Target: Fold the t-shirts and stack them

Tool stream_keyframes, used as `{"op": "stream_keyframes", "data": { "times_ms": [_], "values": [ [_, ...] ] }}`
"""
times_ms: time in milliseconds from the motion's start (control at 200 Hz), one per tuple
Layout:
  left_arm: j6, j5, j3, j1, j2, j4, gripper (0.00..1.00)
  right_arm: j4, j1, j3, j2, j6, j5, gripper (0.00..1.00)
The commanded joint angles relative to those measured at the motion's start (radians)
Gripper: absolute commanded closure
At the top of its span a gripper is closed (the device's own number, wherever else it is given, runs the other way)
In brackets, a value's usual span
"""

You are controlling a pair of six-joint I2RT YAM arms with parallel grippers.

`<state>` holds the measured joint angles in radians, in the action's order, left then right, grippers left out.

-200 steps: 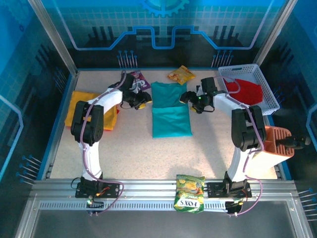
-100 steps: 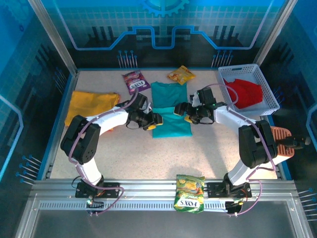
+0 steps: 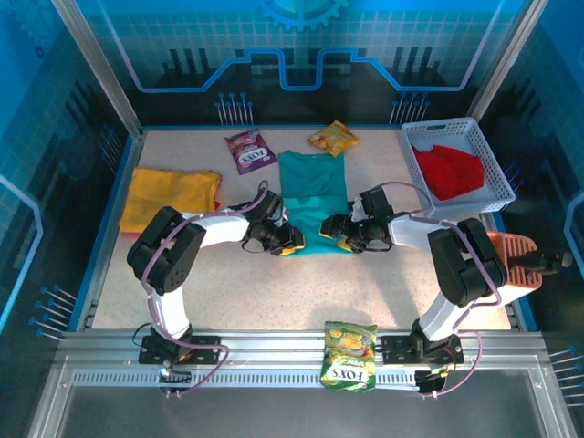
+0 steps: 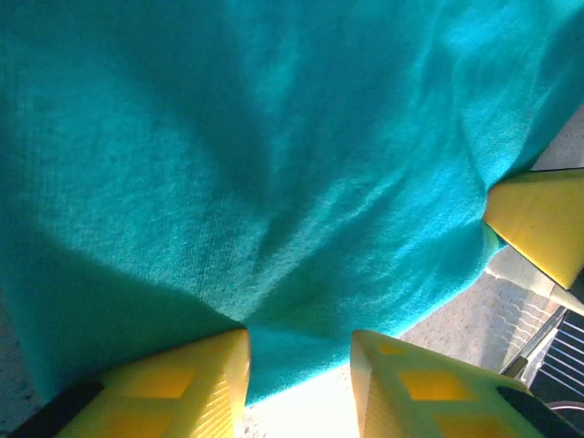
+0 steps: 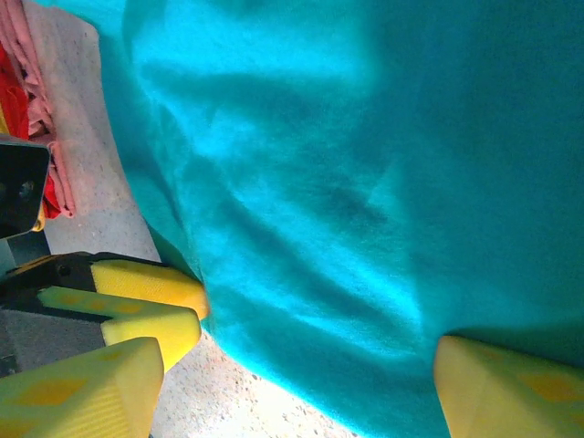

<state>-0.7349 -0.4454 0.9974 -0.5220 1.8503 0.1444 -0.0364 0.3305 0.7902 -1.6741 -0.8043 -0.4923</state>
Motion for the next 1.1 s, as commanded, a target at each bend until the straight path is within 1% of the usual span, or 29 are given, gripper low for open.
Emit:
{"op": "stream_keyframes", "data": {
  "times_ms": [0, 80, 260, 440, 575, 736, 816, 926, 1021, 1036, 1096],
  "values": [
    [0.018, 0.057, -0.029, -0.006, -0.025, 0.106, 0.64, -0.006, -0.012, -0.039, 0.004, 0.016, 0.013, 0.21],
    [0.036, 0.083, -0.027, -0.003, -0.077, 0.153, 0.63, -0.028, -0.021, -0.029, 0.027, 0.029, 0.009, 0.21],
    [0.077, 0.084, 0.001, 0.024, -0.178, 0.252, 0.6, -0.144, -0.046, 0.018, 0.096, 0.088, 0.004, 0.22],
    [0.104, 0.086, -0.011, 0.045, -0.227, 0.317, 0.56, -0.324, -0.064, 0.047, 0.169, 0.177, 0.091, 0.22],
    [0.084, 0.058, -0.066, 0.042, -0.208, 0.275, 0.56, -0.436, -0.065, 0.067, 0.174, 0.227, 0.186, 0.26],
    [0.064, 0.066, -0.076, 0.042, -0.155, 0.228, 0.57, -0.487, -0.059, 0.084, 0.13, 0.248, 0.22, 0.33],
    [0.054, 0.074, -0.06, 0.042, -0.132, 0.212, 0.58, -0.49, -0.052, 0.083, 0.108, 0.249, 0.237, 0.36],
    [0.042, 0.067, -0.029, 0.041, -0.099, 0.191, 0.59, -0.477, -0.042, 0.084, 0.078, 0.242, 0.244, 0.39],
    [0.041, 0.065, -0.003, 0.038, -0.073, 0.187, 0.59, -0.453, -0.031, 0.084, 0.056, 0.233, 0.226, 0.41],
    [0.042, 0.065, 0.002, 0.039, -0.067, 0.188, 0.59, -0.449, -0.028, 0.108, 0.053, 0.231, 0.224, 0.41],
    [0.042, 0.062, 0.018, 0.037, -0.051, 0.188, 0.6, -0.437, -0.019, 0.119, 0.039, 0.222, 0.222, 0.42]
  ]
}}
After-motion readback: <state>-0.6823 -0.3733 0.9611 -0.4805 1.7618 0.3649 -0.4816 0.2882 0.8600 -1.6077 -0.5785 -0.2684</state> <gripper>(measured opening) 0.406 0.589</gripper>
